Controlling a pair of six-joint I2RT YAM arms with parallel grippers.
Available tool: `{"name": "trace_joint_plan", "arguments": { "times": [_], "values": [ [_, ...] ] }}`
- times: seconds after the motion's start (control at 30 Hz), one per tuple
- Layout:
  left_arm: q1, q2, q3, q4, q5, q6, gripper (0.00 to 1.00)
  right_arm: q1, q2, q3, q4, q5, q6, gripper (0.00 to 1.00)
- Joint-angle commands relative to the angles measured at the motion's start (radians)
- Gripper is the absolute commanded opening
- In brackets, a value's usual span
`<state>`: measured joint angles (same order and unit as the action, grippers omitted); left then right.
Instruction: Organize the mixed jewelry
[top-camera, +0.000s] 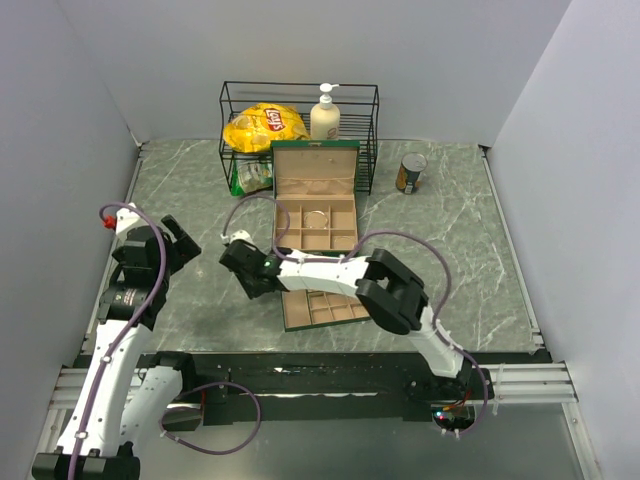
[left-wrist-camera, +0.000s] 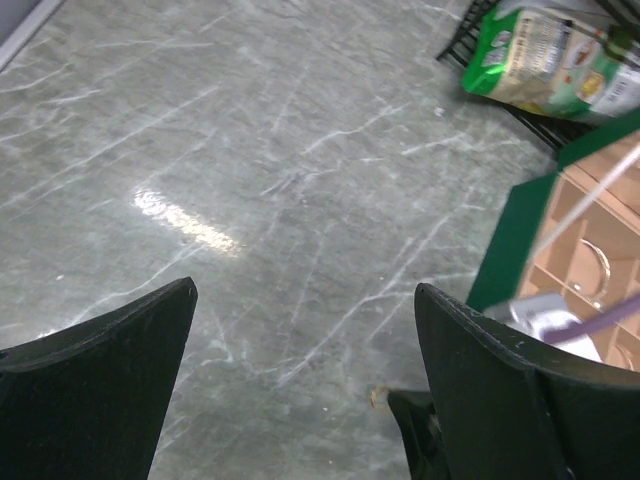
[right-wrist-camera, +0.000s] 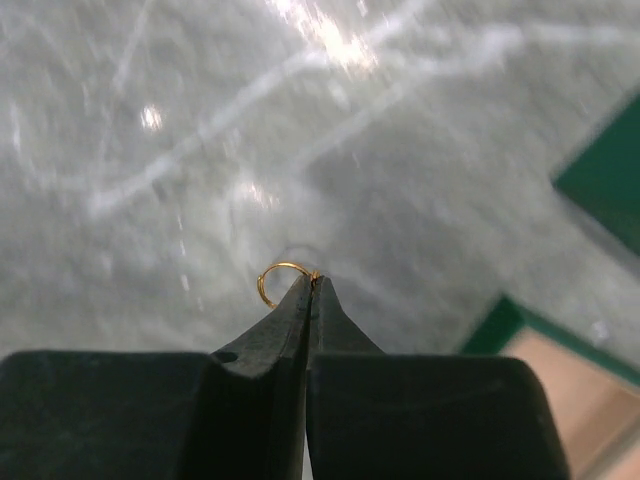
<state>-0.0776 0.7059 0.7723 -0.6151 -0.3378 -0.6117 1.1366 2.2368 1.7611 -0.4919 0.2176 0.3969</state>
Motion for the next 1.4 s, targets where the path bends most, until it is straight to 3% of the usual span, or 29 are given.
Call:
{"name": "trace_joint_plan", "arguments": {
  "times": [0.0,0.23,0.4,0.63,0.77,0.87,1.13,1.27,1.37],
  "values": [
    [0.002,-0.010,-0.011,0.090,0.097,0.049,0.96,0.000,-0.213,-0.124,0.071,0.032,0.019,0.00],
    [-0.007,0.044,-0.011,0.132,0.270,0.108,0.97,-0.044,-0.471,-0.393,0.179,0.059,0.059,0.00],
    [-0.046,0.061,-0.045,0.196,0.491,0.116,0.96,-0.100,-0.643,-0.585,0.214,0.046,0.105,0.00],
    [-0.139,0.009,-0.162,0.282,0.625,-0.090,0.96,-0.256,-0.882,-0.847,0.306,-0.038,0.198,0.00],
    [-0.218,0.012,-0.174,0.322,0.576,-0.193,0.96,-0.285,-0.954,-0.952,0.357,-0.073,0.215,0.00],
    [-0.347,0.055,-0.153,0.371,0.478,-0.259,0.96,-0.294,-0.983,-0.991,0.380,-0.084,0.230,0.00],
    [-0.643,0.306,-0.085,0.477,0.307,-0.364,0.99,-0.324,-1.000,-1.020,0.401,-0.119,0.261,0.00],
    [-0.724,0.417,-0.021,0.486,0.267,-0.375,0.96,-0.337,-1.005,-1.028,0.409,-0.138,0.272,0.00],
    [-0.743,0.452,-0.002,0.501,0.237,-0.390,0.85,-0.345,-1.008,-1.039,0.417,-0.149,0.283,0.00]
  ]
}}
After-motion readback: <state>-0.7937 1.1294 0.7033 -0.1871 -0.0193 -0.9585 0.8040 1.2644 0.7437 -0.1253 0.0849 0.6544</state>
